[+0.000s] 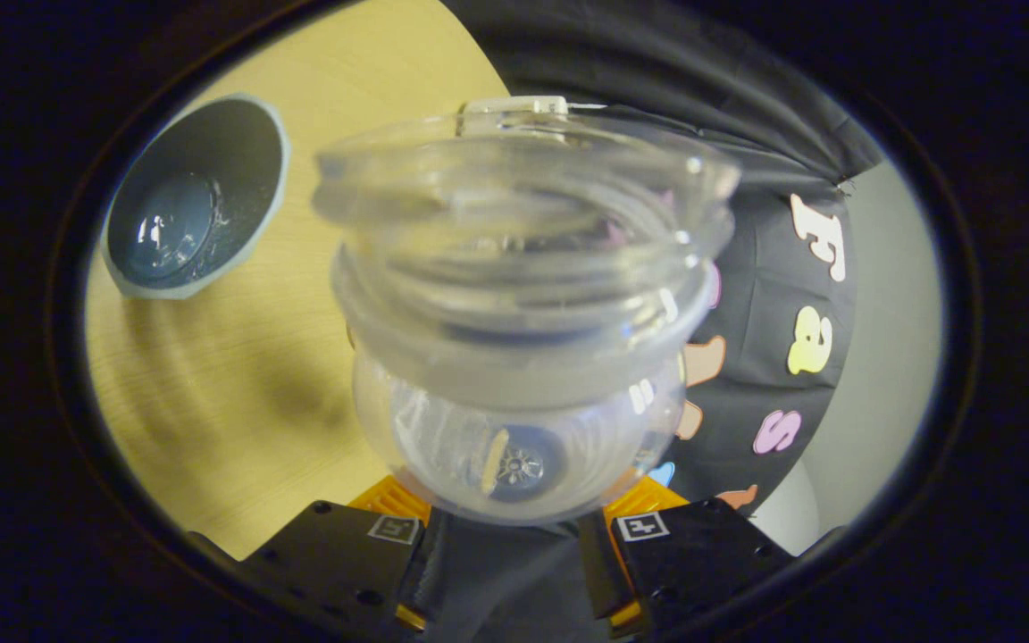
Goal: Take the bottle from table, then pour the juice into the cup, finally place the bottle on the coaster
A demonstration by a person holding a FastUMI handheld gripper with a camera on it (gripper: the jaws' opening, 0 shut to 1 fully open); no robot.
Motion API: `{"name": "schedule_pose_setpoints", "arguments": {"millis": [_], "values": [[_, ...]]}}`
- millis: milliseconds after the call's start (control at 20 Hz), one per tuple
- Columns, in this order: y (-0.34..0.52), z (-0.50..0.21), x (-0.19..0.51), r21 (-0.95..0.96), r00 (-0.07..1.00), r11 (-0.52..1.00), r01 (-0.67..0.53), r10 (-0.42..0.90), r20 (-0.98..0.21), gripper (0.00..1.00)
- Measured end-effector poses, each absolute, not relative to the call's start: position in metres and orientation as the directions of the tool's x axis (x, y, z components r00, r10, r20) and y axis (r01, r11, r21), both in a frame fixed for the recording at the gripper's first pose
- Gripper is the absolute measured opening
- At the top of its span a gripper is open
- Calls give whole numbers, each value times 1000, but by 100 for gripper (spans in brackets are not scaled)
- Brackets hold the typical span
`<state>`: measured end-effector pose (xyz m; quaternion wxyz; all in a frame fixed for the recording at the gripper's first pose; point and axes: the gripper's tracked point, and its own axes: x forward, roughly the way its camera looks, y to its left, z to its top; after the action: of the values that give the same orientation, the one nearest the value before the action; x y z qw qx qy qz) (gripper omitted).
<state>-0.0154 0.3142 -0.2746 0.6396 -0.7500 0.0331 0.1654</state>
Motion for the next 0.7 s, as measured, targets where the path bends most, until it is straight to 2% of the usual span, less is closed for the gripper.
{"name": "schedule_pose_setpoints", "arguments": {"millis": [700], "values": [[323, -279, -15, -900, 932, -393, -189, 217, -290, 65]]}}
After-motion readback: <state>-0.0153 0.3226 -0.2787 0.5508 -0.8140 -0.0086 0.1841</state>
